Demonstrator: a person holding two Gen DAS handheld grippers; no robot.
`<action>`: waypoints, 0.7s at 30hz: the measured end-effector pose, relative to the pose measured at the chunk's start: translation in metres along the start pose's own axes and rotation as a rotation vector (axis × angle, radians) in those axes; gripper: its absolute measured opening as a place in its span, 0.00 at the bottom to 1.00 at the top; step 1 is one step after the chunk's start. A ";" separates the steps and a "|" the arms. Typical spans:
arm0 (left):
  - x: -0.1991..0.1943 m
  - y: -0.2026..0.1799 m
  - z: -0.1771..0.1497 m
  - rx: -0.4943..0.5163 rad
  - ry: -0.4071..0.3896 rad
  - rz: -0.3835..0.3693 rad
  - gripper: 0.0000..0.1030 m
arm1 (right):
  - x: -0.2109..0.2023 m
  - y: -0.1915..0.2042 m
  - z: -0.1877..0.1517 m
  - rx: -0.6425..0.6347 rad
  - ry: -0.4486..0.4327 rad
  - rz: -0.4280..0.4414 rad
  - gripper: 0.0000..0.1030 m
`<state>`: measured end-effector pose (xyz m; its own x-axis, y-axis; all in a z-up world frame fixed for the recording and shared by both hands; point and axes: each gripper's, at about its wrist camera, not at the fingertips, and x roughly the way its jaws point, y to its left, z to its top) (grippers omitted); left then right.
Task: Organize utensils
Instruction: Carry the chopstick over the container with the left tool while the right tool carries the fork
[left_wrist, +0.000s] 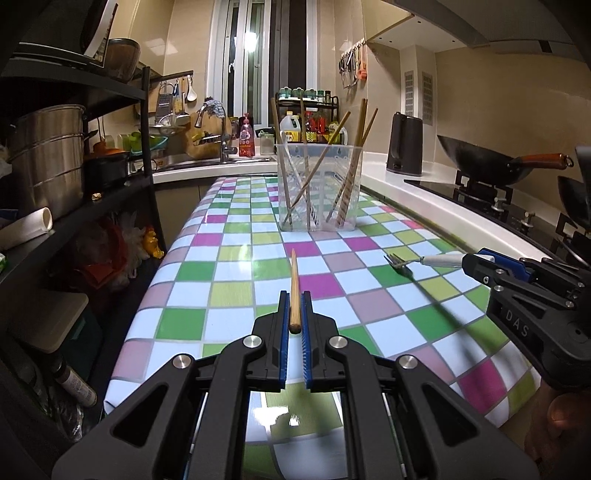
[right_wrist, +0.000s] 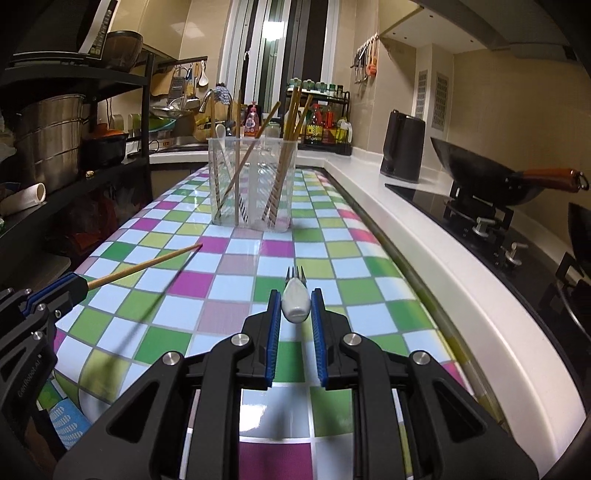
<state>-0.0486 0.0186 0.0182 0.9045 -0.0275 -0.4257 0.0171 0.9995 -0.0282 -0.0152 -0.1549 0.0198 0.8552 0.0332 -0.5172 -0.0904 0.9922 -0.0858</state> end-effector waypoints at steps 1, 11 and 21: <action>-0.002 0.001 0.003 -0.003 -0.006 0.000 0.06 | -0.001 0.000 0.003 -0.005 -0.006 -0.002 0.16; -0.010 0.008 0.024 -0.010 -0.048 0.001 0.06 | -0.015 0.000 0.024 -0.052 -0.072 -0.023 0.16; -0.018 0.014 0.060 0.007 -0.121 -0.007 0.06 | -0.022 -0.008 0.056 -0.028 -0.101 -0.001 0.16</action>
<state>-0.0390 0.0339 0.0796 0.9492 -0.0330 -0.3131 0.0267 0.9993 -0.0243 -0.0050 -0.1566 0.0795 0.9023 0.0451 -0.4288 -0.1023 0.9885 -0.1112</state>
